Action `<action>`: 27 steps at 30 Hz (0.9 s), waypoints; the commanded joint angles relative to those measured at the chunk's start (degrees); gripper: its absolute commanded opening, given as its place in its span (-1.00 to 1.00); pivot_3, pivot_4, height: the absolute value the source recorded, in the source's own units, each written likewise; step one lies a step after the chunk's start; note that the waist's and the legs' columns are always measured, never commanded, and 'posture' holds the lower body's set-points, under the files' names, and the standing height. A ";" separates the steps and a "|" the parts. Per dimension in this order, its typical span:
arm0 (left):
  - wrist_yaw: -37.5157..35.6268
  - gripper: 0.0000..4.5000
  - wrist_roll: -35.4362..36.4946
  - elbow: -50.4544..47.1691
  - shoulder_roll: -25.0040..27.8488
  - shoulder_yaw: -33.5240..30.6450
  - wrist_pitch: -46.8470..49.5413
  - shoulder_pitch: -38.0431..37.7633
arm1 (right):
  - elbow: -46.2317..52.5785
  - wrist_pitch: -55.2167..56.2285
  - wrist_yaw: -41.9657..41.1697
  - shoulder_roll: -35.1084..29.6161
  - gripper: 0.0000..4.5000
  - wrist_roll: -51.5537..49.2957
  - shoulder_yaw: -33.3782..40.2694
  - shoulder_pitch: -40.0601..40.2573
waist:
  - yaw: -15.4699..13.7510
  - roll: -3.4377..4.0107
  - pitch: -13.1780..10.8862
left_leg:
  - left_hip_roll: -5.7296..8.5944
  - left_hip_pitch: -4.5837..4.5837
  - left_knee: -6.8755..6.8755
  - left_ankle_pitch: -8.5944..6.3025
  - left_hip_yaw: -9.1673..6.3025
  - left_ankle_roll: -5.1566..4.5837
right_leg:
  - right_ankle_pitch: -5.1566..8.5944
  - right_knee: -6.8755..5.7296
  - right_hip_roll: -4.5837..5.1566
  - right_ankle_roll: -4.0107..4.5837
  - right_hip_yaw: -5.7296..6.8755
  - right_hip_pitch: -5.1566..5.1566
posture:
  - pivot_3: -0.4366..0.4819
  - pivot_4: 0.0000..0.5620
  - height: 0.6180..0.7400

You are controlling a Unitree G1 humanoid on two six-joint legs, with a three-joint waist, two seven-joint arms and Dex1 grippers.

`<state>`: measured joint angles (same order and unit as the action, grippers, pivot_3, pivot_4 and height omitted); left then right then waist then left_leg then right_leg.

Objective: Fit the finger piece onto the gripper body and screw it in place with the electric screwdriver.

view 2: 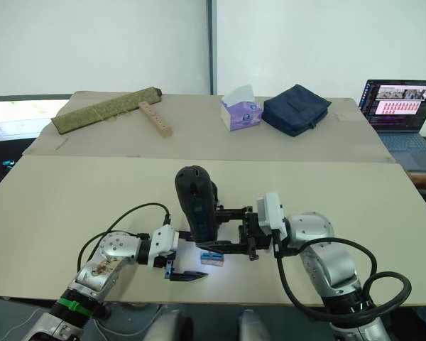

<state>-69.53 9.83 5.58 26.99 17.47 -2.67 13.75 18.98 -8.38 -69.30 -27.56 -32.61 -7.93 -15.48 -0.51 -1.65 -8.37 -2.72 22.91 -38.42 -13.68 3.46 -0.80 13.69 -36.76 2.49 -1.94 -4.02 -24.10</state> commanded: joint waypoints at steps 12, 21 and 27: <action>-0.10 0.98 -1.33 0.55 -0.20 2.45 1.70 -1.36 | 1.33 1.99 0.55 -0.07 -0.19 -0.74 1.73 -1.10 | -0.01 0.00 0.00 | 0.00 0.00 0.00 0.00 0.00 0.00 | 0.00 0.00 0.00 0.00 0.00 0.00 | -0.05 -0.47 1.00; -0.04 0.98 -1.23 0.05 -0.08 2.49 1.95 -1.81 | 1.08 2.03 0.64 -0.27 -0.19 -0.59 1.75 -1.32 | 0.00 0.00 0.00 | 0.00 0.00 0.00 0.00 0.00 0.00 | 0.00 0.00 0.00 0.00 0.00 0.00 | -0.05 -0.47 1.00; 0.02 0.98 -1.31 -0.08 -0.06 2.55 2.01 -1.98 | 0.96 2.02 0.74 -0.18 -0.19 -0.42 1.52 -1.19 | 0.00 0.00 0.00 | 0.00 0.01 -0.01 0.00 0.00 0.00 | 0.00 0.00 0.00 0.00 0.00 0.00 | -0.05 -0.47 1.00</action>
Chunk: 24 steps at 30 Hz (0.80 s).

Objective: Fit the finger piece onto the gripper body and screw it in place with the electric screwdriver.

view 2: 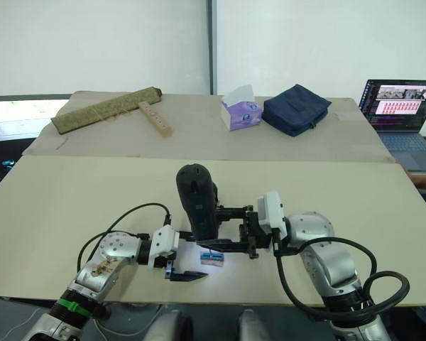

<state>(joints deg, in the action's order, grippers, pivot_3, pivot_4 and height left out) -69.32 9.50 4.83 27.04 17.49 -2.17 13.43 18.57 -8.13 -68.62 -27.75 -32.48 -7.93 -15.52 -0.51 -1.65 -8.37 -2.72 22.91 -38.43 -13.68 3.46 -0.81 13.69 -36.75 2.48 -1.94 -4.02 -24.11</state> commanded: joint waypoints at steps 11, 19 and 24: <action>-0.25 0.98 -0.94 0.87 -0.06 2.45 1.51 -1.69 | 1.31 1.16 0.44 0.39 -0.19 -0.10 0.55 -0.96 | 0.01 0.00 0.00 | 0.00 0.00 0.00 0.00 0.00 0.00 | 0.00 0.00 0.00 0.00 0.00 0.00 | -0.05 -0.47 1.00; -0.11 0.98 -0.88 0.92 -0.14 2.39 1.69 -1.75 | 0.10 1.40 0.44 0.29 -0.19 1.27 0.01 -0.81 | 0.01 0.00 0.02 | 0.00 -0.01 0.00 0.00 0.00 0.00 | 0.00 0.00 0.00 0.00 0.00 0.01 | -0.05 -0.47 1.00; -0.04 0.98 -0.87 0.84 -0.07 2.32 1.81 -1.81 | -0.15 0.68 0.32 -0.31 -0.19 1.92 -0.42 -0.77 | 0.02 0.02 0.14 | 0.00 -0.02 0.00 0.00 0.00 0.00 | 0.00 0.00 0.00 0.00 0.00 0.02 | -0.05 -0.47 1.00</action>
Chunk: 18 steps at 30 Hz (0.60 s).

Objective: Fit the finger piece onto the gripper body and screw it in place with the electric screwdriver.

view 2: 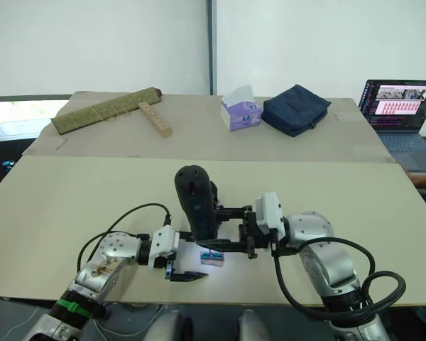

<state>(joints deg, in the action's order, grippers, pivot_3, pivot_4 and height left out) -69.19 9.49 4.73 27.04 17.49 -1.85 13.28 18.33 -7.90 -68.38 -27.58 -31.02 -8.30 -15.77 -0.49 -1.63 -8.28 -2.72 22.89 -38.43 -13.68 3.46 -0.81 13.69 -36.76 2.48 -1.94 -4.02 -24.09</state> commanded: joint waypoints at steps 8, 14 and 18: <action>-0.15 0.98 -0.80 0.98 0.14 1.98 1.58 -1.68 | 0.96 -2.49 -0.26 -1.08 -0.19 -0.53 -0.75 -0.55 | 0.05 0.08 0.23 | 0.00 -0.03 0.00 0.00 0.00 0.00 | 0.00 0.00 0.00 0.00 0.00 0.02 | -0.05 -0.47 1.00; -0.03 0.98 -0.82 1.24 0.10 1.85 1.34 -1.59 | 0.85 -2.97 -0.06 -0.88 -0.19 -0.64 -0.73 -0.99 | 0.06 0.09 0.25 | 0.00 -0.02 0.00 0.00 0.00 0.00 | 0.00 0.00 0.00 0.00 0.00 0.02 | -0.05 -0.47 1.00; -0.14 0.98 -0.51 1.24 0.06 1.60 0.94 -1.64 | 0.14 -1.46 0.03 -0.22 -0.19 -0.42 -0.17 -1.58 | 0.06 0.09 0.25 | 0.00 -0.02 0.00 0.00 0.00 0.00 | 0.00 0.00 0.00 0.00 0.00 0.02 | -0.05 -0.47 1.00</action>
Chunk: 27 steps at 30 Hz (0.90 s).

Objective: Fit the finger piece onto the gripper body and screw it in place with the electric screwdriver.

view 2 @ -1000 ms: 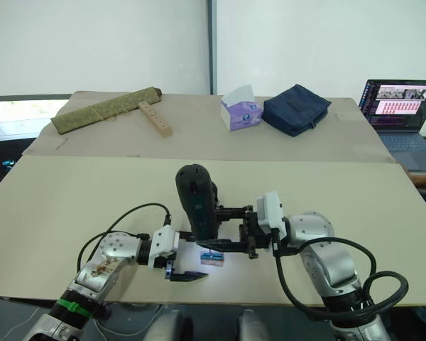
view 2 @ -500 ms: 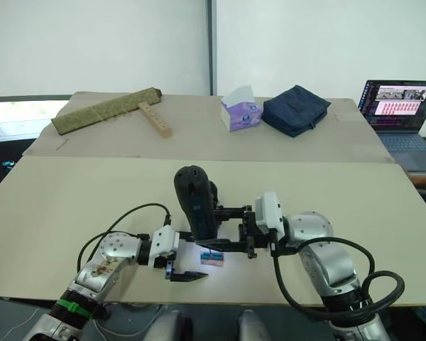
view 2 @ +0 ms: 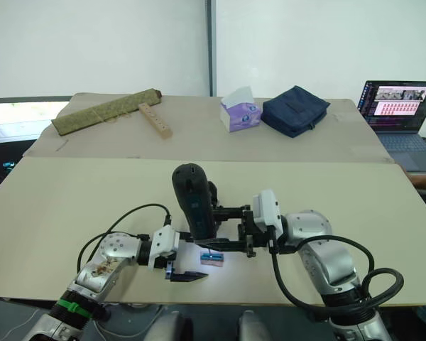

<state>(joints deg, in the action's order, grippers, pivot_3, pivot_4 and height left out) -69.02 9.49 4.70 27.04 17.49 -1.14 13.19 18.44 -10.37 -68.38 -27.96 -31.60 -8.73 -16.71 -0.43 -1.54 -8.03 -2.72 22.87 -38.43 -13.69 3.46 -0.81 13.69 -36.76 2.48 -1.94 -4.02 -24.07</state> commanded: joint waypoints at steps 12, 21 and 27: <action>-3.93 0.98 5.17 1.28 1.03 -3.06 -4.78 -1.55 | 1.87 1.14 -0.07 0.79 -0.19 -2.50 2.08 -1.54 | 0.51 -0.05 -0.04 | -0.02 0.09 0.00 0.00 -0.01 0.00 | 0.00 -0.03 -0.02 0.01 0.01 -0.11 | -0.05 -0.47 1.00; -6.41 0.98 10.33 -1.27 1.56 -6.12 -4.73 -1.90 | 4.67 -2.45 2.33 0.68 -0.19 -6.61 3.49 -4.30 | 1.20 -0.07 -0.09 | -0.04 0.15 0.00 0.00 -0.03 0.00 | 0.00 -0.04 -0.03 0.01 0.02 -0.16 | -0.05 -0.47 1.00; -8.61 0.98 15.32 -4.92 3.82 -9.57 -3.08 -4.05 | 6.68 -4.53 4.01 0.34 -0.19 -9.54 4.98 -6.07 | 1.22 -0.09 -0.11 | -0.05 0.17 0.00 0.00 -0.04 0.00 | -0.01 -0.04 -0.02 0.01 0.03 -0.18 | -0.05 -0.47 1.00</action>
<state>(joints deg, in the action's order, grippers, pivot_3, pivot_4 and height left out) -76.29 22.18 2.59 29.90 9.65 -4.73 9.97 21.19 -14.52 -65.53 -27.74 -37.35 -6.73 -20.56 0.79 -1.63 -8.14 -2.78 23.04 -38.42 -13.68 3.41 -0.81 13.69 -36.79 2.45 -1.93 -3.99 -24.25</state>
